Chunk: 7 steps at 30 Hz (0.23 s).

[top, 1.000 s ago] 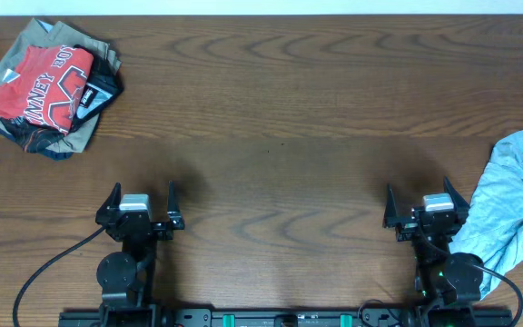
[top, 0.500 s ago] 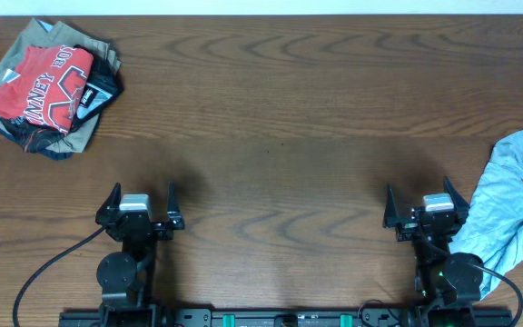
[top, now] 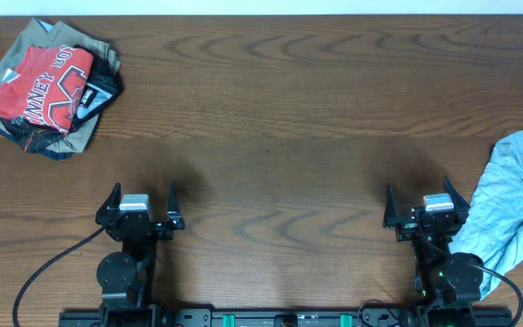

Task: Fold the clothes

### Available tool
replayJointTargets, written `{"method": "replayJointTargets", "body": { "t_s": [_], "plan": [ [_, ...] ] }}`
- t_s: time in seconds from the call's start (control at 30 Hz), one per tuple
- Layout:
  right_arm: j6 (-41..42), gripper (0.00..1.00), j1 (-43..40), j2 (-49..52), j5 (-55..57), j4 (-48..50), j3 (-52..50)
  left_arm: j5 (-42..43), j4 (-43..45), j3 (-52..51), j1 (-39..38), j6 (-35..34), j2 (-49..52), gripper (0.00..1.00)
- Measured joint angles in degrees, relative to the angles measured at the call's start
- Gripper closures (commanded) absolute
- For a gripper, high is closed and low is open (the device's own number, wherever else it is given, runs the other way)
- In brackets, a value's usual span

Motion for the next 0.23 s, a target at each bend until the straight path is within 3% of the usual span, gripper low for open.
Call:
{"method": "replayJointTargets", "body": {
  "t_s": [0.23],
  "plan": [
    [0.0, 0.01, 0.0, 0.0, 0.0, 0.0, 0.0, 0.0, 0.0, 0.0, 0.0, 0.0, 0.0, 0.02]
  ]
}}
